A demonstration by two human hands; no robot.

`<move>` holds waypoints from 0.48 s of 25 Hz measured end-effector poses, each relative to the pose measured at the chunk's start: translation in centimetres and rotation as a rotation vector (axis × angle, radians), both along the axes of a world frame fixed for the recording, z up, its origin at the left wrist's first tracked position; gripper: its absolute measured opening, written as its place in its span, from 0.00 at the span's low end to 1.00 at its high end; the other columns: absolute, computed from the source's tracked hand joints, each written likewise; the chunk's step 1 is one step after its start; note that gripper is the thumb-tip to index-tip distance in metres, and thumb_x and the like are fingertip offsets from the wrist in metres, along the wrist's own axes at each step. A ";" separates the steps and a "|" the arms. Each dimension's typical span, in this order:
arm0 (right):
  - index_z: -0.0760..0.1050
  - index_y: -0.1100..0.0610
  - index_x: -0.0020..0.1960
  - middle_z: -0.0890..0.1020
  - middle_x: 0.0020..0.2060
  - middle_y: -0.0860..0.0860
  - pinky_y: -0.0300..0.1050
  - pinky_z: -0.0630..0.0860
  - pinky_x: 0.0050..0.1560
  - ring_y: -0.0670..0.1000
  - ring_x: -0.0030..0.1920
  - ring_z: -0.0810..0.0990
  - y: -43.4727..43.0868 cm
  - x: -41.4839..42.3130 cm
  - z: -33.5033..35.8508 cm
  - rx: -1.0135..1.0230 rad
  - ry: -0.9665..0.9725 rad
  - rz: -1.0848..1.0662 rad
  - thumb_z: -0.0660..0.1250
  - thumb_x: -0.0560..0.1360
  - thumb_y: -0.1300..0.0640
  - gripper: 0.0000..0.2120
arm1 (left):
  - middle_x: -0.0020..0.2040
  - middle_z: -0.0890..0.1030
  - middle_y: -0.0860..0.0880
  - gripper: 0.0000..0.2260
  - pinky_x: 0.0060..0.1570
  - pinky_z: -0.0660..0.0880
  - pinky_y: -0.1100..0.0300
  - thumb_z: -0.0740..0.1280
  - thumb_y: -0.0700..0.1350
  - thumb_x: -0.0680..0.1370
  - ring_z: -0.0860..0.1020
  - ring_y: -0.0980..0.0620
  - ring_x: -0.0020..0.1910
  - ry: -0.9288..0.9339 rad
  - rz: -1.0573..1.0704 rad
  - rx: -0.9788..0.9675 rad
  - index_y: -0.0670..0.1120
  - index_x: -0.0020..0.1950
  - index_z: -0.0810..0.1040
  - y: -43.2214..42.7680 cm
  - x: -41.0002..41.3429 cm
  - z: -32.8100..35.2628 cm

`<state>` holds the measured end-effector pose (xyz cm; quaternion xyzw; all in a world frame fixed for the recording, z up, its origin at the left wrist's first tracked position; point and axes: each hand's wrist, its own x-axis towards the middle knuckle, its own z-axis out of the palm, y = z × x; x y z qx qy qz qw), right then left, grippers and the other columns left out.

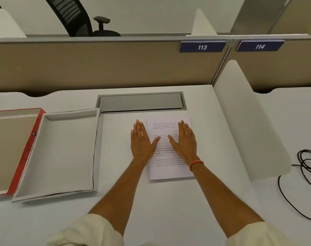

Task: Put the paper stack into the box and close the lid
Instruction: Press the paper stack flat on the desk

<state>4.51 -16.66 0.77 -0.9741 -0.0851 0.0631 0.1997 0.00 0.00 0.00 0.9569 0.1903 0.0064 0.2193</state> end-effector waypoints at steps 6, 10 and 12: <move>0.52 0.60 0.78 0.59 0.77 0.57 0.57 0.59 0.74 0.58 0.76 0.59 -0.6 0.7 -0.4 0.087 0.097 -0.219 0.70 0.72 0.40 0.46 | 0.77 0.62 0.38 0.43 0.72 0.63 0.46 0.69 0.64 0.73 0.64 0.40 0.76 0.154 0.160 -0.152 0.40 0.78 0.56 -1.0 0.5 -0.2; 0.59 0.63 0.72 0.65 0.70 0.62 0.62 0.66 0.68 0.62 0.71 0.64 -1.8 3.2 0.2 0.110 0.384 -0.544 0.78 0.62 0.40 0.50 | 0.70 0.67 0.39 0.41 0.66 0.68 0.43 0.77 0.59 0.68 0.68 0.39 0.70 0.301 0.352 -0.352 0.39 0.71 0.63 -1.1 2.1 0.9; 0.63 0.63 0.70 0.67 0.68 0.62 0.62 0.67 0.67 0.63 0.70 0.65 -2.6 3.9 0.0 0.120 0.476 -0.558 0.80 0.61 0.41 0.48 | 0.69 0.68 0.40 0.40 0.64 0.71 0.43 0.79 0.55 0.67 0.69 0.39 0.69 0.340 0.391 -0.440 0.39 0.71 0.65 -1.2 2.5 1.3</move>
